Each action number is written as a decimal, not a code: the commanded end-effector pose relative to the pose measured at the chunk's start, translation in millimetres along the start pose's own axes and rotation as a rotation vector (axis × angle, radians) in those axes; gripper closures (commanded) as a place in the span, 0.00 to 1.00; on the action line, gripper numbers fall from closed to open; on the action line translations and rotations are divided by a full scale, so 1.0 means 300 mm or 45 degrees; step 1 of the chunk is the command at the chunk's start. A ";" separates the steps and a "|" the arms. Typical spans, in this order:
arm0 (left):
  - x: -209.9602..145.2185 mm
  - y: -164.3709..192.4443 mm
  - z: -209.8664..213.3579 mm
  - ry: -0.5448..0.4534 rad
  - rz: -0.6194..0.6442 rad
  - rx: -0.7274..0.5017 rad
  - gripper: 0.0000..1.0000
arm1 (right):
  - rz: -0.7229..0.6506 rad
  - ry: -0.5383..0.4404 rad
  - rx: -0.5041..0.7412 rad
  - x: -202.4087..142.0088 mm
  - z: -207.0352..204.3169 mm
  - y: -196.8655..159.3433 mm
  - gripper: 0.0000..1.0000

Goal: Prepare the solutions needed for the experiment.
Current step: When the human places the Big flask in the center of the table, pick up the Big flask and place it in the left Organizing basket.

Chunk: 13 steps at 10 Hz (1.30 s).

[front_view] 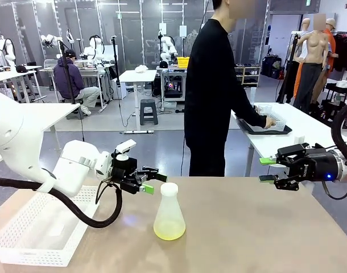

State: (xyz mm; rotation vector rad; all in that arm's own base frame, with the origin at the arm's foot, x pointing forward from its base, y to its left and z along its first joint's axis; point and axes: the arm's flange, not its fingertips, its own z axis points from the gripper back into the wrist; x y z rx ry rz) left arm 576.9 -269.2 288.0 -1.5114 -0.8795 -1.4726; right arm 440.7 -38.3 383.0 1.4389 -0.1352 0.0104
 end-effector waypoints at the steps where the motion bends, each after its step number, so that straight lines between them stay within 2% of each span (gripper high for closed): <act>1: -0.014 0.038 -0.007 -0.012 -0.044 -0.032 0.00 | 0.004 0.004 0.006 0.002 0.000 0.004 0.38; 13: -0.103 0.005 -0.199 -0.020 0.013 -0.203 0.00 | 0.004 0.004 0.006 0.002 0.000 0.004 0.38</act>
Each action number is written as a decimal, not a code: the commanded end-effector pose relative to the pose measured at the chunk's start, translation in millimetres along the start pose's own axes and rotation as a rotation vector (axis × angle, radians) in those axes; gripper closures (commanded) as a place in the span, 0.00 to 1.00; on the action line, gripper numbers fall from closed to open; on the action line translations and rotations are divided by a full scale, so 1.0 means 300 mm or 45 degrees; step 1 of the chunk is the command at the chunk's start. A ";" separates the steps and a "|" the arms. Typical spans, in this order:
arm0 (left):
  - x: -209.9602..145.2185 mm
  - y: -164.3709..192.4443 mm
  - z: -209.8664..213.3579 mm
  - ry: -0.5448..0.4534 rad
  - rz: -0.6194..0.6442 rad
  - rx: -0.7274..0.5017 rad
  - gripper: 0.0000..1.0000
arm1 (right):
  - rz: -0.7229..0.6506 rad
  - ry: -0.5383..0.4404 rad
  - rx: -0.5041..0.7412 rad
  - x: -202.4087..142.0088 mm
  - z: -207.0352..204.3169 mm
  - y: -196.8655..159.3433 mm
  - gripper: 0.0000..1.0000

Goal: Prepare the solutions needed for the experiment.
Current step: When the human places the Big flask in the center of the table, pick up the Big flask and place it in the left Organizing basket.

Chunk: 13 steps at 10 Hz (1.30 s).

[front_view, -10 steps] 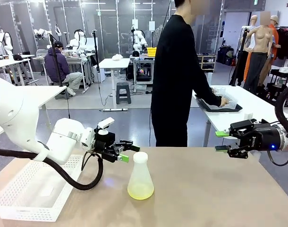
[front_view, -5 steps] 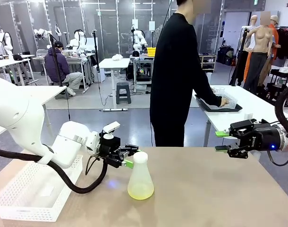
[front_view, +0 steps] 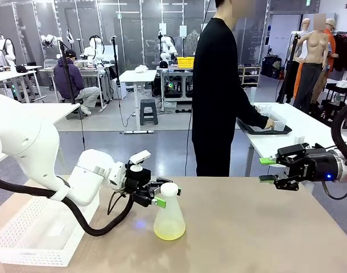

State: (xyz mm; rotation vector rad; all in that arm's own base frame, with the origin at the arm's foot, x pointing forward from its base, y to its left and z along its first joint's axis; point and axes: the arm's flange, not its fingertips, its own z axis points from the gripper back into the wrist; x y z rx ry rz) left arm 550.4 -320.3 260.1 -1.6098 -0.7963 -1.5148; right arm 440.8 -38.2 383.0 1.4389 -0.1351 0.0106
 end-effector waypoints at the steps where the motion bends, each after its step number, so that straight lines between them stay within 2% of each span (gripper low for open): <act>1: -0.017 0.008 -0.012 -0.008 -0.026 -0.070 0.00 | 0.004 0.004 0.006 0.002 0.000 0.004 0.38; 5: -0.020 0.014 -0.024 -0.045 -0.041 -0.076 0.00 | 0.004 0.004 0.006 0.002 0.000 0.004 0.38; 6: -0.017 0.017 -0.018 -0.064 -0.053 -0.077 0.15 | 0.004 0.004 0.006 0.002 0.000 0.004 0.38; 7: -0.015 0.021 -0.018 -0.078 -0.058 -0.087 0.17 | 0.004 0.004 0.006 0.002 0.000 0.004 0.38; 8: -0.014 0.026 -0.020 -0.080 -0.066 -0.085 0.32 | 0.004 0.004 0.006 0.002 0.000 0.004 0.38; 9: -0.014 0.035 -0.020 -0.090 -0.059 -0.087 0.33 | 0.004 0.004 0.006 0.002 0.000 0.004 0.38; 10: -0.016 0.040 -0.020 -0.094 -0.049 -0.088 0.49 | 0.004 0.004 0.006 0.002 0.000 0.004 0.38; 11: -0.015 0.042 -0.019 -0.094 -0.043 -0.091 0.50 | 0.004 0.004 0.006 0.002 0.000 0.004 0.38; 12: -0.014 0.044 -0.017 -0.091 -0.033 -0.092 0.65 | 0.004 0.004 0.006 0.002 0.000 0.004 0.38; 13: -0.014 0.046 -0.015 -0.091 -0.031 -0.091 0.67 | 0.004 0.004 0.006 0.002 0.000 0.004 0.38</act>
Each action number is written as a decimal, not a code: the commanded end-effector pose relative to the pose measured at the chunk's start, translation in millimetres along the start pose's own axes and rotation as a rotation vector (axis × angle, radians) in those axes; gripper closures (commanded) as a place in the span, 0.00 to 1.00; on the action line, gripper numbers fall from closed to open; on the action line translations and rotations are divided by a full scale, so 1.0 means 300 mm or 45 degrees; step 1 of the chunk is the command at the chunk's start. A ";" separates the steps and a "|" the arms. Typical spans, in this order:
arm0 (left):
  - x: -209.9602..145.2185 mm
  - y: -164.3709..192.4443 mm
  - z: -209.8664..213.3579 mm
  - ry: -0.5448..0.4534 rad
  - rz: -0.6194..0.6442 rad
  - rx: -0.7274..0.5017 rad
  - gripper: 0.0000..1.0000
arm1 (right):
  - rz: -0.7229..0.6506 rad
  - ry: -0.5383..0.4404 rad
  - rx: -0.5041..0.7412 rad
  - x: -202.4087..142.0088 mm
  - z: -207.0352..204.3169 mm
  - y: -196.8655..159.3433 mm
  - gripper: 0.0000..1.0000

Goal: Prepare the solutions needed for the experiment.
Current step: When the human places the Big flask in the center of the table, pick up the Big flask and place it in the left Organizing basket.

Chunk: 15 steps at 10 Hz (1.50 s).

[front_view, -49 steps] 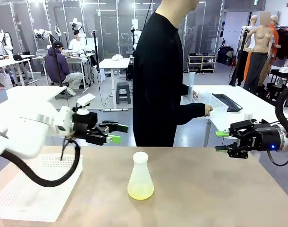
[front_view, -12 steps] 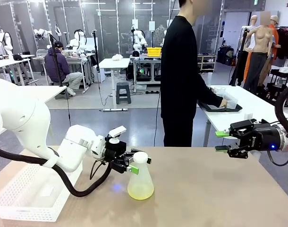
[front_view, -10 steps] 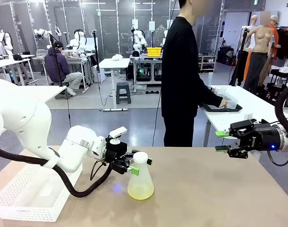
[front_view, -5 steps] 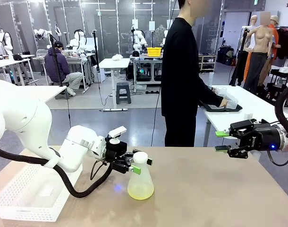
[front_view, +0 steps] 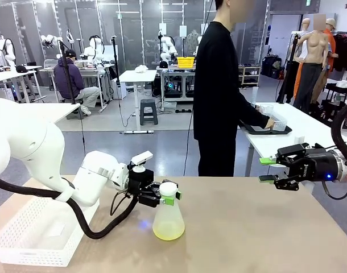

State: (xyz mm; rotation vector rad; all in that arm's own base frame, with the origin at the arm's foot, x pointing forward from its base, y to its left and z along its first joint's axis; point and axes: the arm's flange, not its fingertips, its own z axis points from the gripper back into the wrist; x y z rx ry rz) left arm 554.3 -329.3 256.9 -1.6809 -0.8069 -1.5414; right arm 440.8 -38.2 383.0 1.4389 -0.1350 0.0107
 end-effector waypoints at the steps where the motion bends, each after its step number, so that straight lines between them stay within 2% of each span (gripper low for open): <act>1: -0.007 0.024 0.007 -0.044 0.010 -0.018 0.82 | 0.004 0.004 0.006 0.002 0.000 0.004 0.38; 2: -0.008 0.027 0.007 -0.043 0.016 -0.018 0.83 | 0.004 0.004 0.006 0.002 0.000 0.004 0.38; 3: -0.007 0.031 0.007 -0.044 0.020 -0.016 0.99 | 0.004 0.004 0.006 0.002 0.000 0.004 0.38; 4: -0.007 0.032 0.006 -0.037 0.024 -0.013 1.00 | 0.004 0.004 0.006 0.002 0.000 0.004 0.38; 6: -0.007 0.030 0.003 -0.024 0.027 -0.004 1.00 | 0.004 0.004 0.006 0.002 0.000 0.004 0.38; 7: 0.010 0.023 0.000 -0.006 0.035 0.029 0.96 | 0.004 0.004 0.006 0.002 0.000 0.004 0.38; 8: 0.040 0.005 0.002 0.001 0.016 0.064 0.96 | 0.004 0.004 0.006 0.002 0.000 0.004 0.38; 12: 0.219 -0.104 0.005 0.026 -0.033 0.044 0.96 | 0.004 0.004 0.006 0.002 0.000 0.004 0.38; 15: 0.402 -0.172 0.065 0.079 -0.044 0.077 0.96 | 0.004 0.004 0.006 0.002 0.000 0.004 0.38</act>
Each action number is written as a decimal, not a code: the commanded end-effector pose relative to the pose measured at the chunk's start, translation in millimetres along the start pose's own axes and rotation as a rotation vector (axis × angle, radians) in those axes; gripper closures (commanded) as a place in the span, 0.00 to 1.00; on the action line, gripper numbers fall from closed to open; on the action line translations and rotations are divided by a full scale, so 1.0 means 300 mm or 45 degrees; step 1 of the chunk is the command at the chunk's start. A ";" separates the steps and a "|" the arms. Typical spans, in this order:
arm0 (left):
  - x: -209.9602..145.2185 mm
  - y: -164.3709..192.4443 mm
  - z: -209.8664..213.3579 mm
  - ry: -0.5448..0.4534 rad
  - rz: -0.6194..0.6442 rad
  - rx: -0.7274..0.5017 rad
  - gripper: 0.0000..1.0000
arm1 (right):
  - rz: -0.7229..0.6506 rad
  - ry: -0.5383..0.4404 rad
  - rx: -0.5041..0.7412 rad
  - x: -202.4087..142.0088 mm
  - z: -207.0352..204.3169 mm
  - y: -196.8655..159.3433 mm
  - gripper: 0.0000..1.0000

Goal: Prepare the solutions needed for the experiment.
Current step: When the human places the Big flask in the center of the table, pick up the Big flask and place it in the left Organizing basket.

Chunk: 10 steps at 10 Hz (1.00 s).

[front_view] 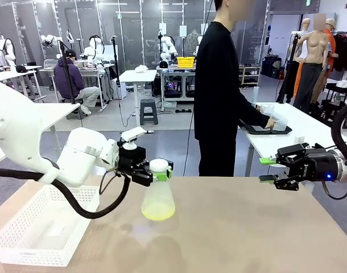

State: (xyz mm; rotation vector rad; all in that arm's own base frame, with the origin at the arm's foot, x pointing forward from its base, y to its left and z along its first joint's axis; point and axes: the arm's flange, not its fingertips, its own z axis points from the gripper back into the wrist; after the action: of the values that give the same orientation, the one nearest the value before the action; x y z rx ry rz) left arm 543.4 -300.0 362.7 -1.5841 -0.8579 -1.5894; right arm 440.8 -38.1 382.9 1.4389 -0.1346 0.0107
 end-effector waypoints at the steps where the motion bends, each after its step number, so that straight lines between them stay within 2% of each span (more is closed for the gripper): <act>1: 0.101 -0.087 0.065 0.041 0.010 0.041 0.96 | 0.005 0.004 0.006 0.002 0.001 0.004 0.38; 4: 0.146 -0.186 0.211 0.087 -0.022 0.129 0.96 | 0.005 0.004 0.006 0.002 0.001 0.004 0.38; 8: 0.136 -0.373 0.521 0.086 -0.080 0.346 0.96 | 0.005 0.004 0.006 0.002 0.001 0.004 0.38; 10: 0.128 -0.505 0.708 0.065 -0.091 0.483 0.96 | 0.005 0.004 0.006 0.002 0.001 0.004 0.38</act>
State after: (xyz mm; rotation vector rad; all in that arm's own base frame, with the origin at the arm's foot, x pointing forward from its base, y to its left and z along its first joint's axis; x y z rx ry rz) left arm 537.5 -58.5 405.3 -1.2603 -1.0827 -1.4090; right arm 440.8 -38.3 382.9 1.4387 -0.1350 0.0102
